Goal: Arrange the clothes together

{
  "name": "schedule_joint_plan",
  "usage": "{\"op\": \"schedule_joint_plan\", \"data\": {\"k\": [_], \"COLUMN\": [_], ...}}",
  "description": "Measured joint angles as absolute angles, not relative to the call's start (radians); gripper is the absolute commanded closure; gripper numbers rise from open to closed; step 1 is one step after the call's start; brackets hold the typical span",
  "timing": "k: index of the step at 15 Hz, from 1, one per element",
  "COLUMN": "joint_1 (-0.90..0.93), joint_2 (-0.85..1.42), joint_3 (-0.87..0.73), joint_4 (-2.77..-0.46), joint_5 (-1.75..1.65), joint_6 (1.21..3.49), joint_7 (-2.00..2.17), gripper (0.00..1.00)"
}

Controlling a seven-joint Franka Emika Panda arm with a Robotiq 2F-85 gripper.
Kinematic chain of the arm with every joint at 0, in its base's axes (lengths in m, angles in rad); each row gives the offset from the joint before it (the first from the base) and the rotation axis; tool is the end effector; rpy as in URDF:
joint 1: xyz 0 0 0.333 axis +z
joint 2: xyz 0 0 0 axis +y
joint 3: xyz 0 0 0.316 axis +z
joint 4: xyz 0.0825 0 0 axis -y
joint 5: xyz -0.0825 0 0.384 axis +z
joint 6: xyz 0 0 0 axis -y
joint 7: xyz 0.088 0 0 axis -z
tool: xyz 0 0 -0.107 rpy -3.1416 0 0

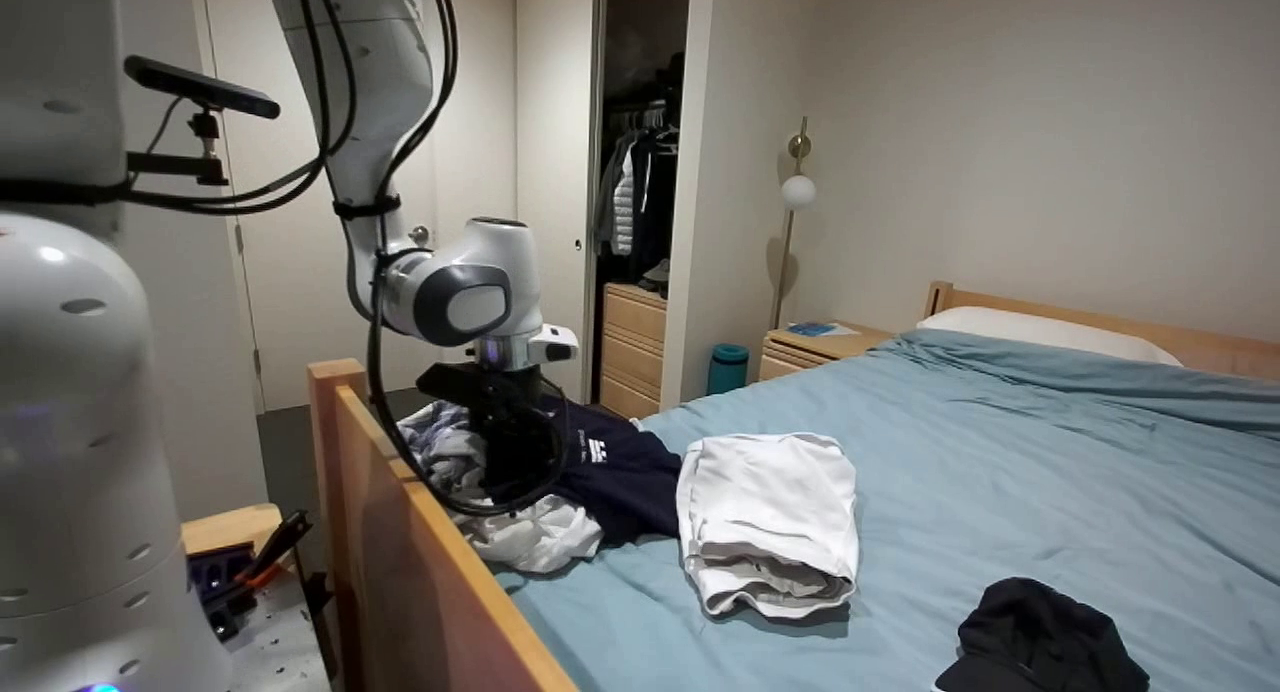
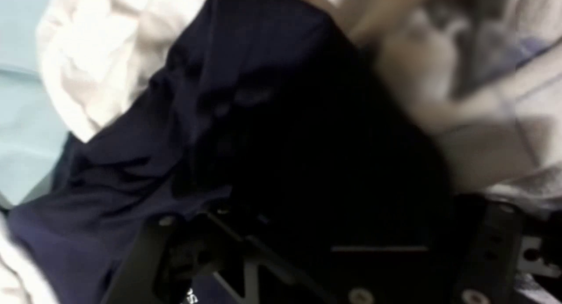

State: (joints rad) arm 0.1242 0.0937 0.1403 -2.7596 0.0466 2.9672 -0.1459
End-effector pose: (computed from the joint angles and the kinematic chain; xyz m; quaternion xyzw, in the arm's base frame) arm 0.3862 0.1029 0.1992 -0.9818 -0.1805 -0.0564 0.0152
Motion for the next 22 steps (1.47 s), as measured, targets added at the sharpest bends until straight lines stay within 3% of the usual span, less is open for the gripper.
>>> {"op": "schedule_joint_plan", "data": {"k": [4,10,13,22], "joint_1": [-0.054,-0.071,-0.052,-0.047], "joint_2": [0.134,0.108,0.07,-0.116], "joint_3": [0.39,0.301,0.233,0.031], "joint_4": [-2.672,-2.621,-2.621,-2.479], "joint_5": [0.363,0.459,0.449,0.293], "joint_6": [2.866,2.7,2.68,2.487], "joint_7": [-0.435,-0.596,-0.576,-0.438], "gripper": [0.54,0.93,0.96,0.93]}}
